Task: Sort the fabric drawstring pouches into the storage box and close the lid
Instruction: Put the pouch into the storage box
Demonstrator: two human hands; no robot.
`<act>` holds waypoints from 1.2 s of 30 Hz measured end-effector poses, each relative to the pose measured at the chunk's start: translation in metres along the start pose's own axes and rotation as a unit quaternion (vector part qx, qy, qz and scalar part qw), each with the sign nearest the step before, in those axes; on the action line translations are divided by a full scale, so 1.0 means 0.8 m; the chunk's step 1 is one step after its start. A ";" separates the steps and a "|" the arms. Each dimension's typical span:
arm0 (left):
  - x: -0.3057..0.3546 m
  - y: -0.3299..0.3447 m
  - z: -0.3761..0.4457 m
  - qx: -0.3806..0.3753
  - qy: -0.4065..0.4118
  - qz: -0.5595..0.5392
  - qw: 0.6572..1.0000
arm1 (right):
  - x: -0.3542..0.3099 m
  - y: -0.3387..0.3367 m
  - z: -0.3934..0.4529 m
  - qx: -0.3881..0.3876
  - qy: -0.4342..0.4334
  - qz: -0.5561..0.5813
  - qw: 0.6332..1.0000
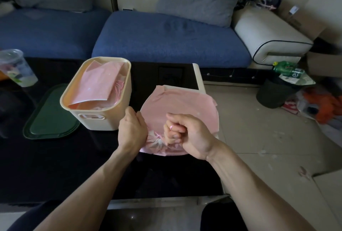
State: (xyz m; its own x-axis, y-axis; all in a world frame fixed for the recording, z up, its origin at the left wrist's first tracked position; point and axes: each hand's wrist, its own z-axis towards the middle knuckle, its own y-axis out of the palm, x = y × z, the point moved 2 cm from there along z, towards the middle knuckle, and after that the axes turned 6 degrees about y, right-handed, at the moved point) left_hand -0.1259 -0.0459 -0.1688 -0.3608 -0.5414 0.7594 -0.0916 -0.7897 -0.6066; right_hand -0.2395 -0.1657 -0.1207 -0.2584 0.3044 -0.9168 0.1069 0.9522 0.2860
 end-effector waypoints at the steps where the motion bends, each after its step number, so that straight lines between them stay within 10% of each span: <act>1: 0.002 -0.001 -0.002 0.007 0.009 -0.001 1.000 | -0.002 -0.001 -0.001 -0.001 0.012 -0.011 1.000; 11: 0.002 0.002 -0.008 -0.042 0.049 0.005 0.998 | -0.016 -0.014 -0.019 -0.100 0.149 -0.022 0.984; 21: -0.011 -0.009 0.003 -0.497 0.029 -0.011 0.867 | -0.019 -0.094 -0.014 -0.005 -0.020 0.186 0.982; 25: -0.010 -0.014 -0.001 -0.487 0.112 0.022 0.866 | -0.019 -0.120 -0.029 0.183 -0.021 -0.028 0.982; 29: 0.001 -0.025 0.007 -0.328 0.074 -0.053 0.940 | -0.009 -0.138 -0.043 0.238 0.128 -0.354 0.895; 33: 0.003 -0.027 0.014 -0.187 -0.033 -0.119 0.974 | 0.010 -0.148 -0.045 0.147 0.197 -0.334 0.910; 36: -0.008 -0.025 0.018 -0.228 -0.154 -0.230 0.934 | 0.014 -0.155 -0.042 0.194 0.165 -0.330 0.909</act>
State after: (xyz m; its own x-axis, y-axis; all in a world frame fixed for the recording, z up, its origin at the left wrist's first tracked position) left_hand -0.1086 -0.0310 -0.1582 0.0920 -0.2887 0.9530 -0.5810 -0.7928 -0.1841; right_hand -0.2875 -0.2798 -0.1571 -0.6557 -0.2777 -0.7021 0.1387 0.8698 -0.4736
